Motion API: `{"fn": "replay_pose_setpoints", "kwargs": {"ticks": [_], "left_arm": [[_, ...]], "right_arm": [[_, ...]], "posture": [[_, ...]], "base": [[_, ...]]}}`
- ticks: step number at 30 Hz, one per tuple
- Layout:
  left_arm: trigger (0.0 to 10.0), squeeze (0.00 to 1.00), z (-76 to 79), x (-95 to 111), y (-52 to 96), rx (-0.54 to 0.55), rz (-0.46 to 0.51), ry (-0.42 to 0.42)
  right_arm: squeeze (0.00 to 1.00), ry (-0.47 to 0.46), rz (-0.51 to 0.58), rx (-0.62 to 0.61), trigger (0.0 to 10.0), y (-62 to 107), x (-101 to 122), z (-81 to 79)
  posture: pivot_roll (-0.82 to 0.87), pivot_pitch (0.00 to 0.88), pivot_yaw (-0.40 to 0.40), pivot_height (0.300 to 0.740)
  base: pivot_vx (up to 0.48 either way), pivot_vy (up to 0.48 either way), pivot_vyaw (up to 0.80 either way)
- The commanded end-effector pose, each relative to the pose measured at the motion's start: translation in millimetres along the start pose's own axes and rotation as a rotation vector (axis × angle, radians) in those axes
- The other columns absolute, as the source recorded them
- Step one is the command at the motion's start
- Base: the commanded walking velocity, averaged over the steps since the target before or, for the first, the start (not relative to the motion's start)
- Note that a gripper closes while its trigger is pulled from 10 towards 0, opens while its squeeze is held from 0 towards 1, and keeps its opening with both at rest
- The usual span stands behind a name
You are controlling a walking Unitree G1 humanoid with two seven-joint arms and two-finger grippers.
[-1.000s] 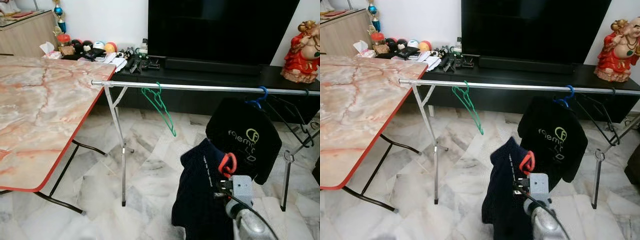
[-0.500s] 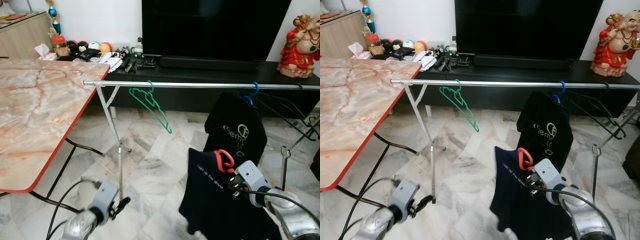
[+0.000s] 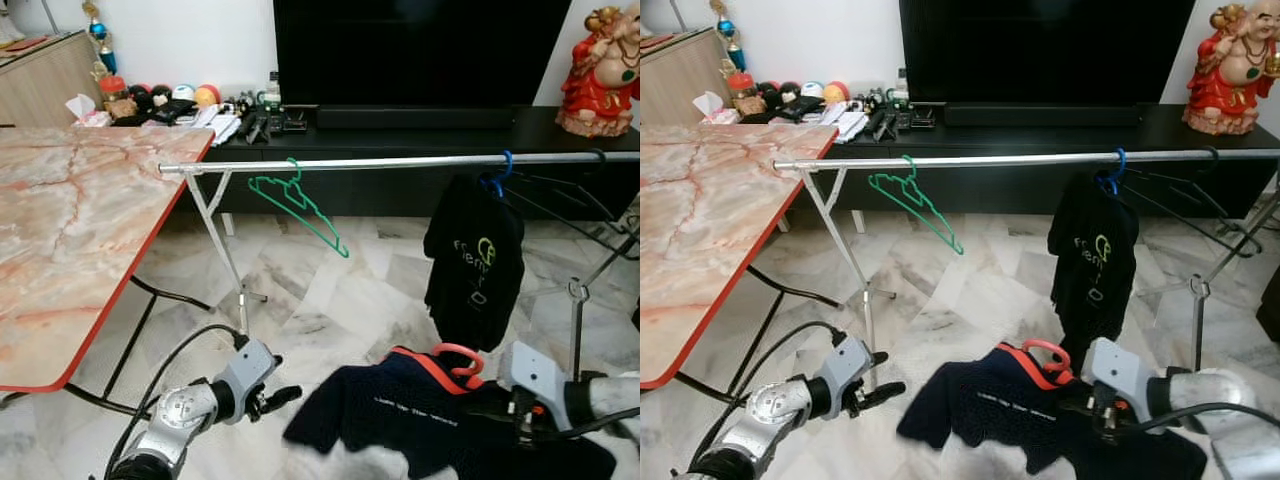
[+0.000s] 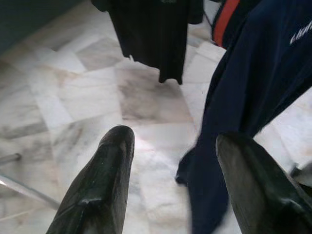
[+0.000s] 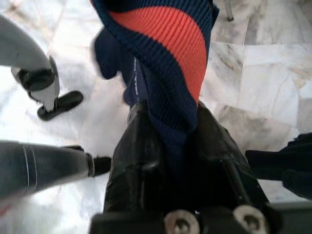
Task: Hang hanger
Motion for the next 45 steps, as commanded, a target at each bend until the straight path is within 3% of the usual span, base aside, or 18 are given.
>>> {"fn": "replay_pose_setpoints", "kwargs": {"ticks": [1, 2, 12, 13, 22, 33, 34, 35, 45], "left_arm": [[10.0, 0.01, 0.0, 1.6, -0.7, -0.044, -0.012, -0.010], [10.0, 0.97, -0.4, 4.0, -1.0, -0.061, -0.005, -0.021], [10.0, 1.00, 1.4, 5.5, -3.1, -0.138, -0.048, -0.088], [10.0, 0.00, 1.6, 4.3, -3.8, -0.126, -0.051, -0.073], [10.0, 0.00, 11.8, -7.0, -7.4, -0.126, -0.086, -0.003], [10.0, 0.00, 13.4, -9.3, -11.4, -0.099, -0.094, 0.044], [6.0, 0.00, 14.1, -9.8, -11.4, -0.104, -0.094, 0.048], [0.0, 0.00, 14.8, -10.2, -11.4, -0.108, -0.094, 0.052], [0.0, 0.00, 18.9, -14.1, -7.5, -0.160, -0.092, 0.062]], "right_arm": [[0.00, 0.054, 0.053, 0.008, 10.0, 11.8, 20.4, 0.1], [0.00, 0.068, 0.074, 0.028, 10.0, 15.3, 28.0, -2.8], [0.00, 0.102, 0.120, 0.093, 10.0, 10.1, 41.9, -16.6], [0.00, 0.096, 0.133, 0.109, 10.0, 8.8, 43.5, -20.5], [0.00, 0.093, 0.200, 0.125, 10.0, 11.5, 56.0, -26.1], [0.00, 0.095, 0.204, 0.134, 10.0, 17.0, 59.2, -29.2], [0.00, 0.092, 0.197, 0.125, 10.0, 17.4, 58.0, -28.5], [0.00, 0.090, 0.194, 0.122, 10.0, 17.4, 57.3, -28.1], [0.00, 0.083, 0.192, 0.102, 10.0, 14.0, 57.5, -25.5]], "posture": [[-0.06, 0.044, 0.066, 0.740], [-0.06, 0.047, 0.068, 0.740], [-0.05, 0.054, 0.078, 0.740], [-0.06, 0.053, 0.077, 0.740], [-0.06, 0.056, 0.072, 0.740], [-0.08, 0.056, 0.072, 0.740], [-0.08, 0.059, 0.074, 0.740], [-0.08, 0.058, 0.074, 0.740], [-0.06, 0.065, 0.076, 0.740]], "base": [[0.000, 0.000, 0.00], [0.000, 0.000, 0.00], [0.000, 0.000, 0.00], [0.000, 0.000, 0.00], [0.000, 0.000, 0.00], [0.000, 0.000, 0.00], [0.000, 0.000, 0.00], [0.000, 0.000, 0.00], [0.000, 0.000, 0.00]]}}
Point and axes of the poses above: a point about 5 cm out from each wrist's last joint towards the gripper, its own y axis pointing back from the gripper into the wrist, its own x axis along the axis of the wrist's last joint, z = x × y, the point moved 1 cm from there along -y, pointing out of the wrist towards the gripper
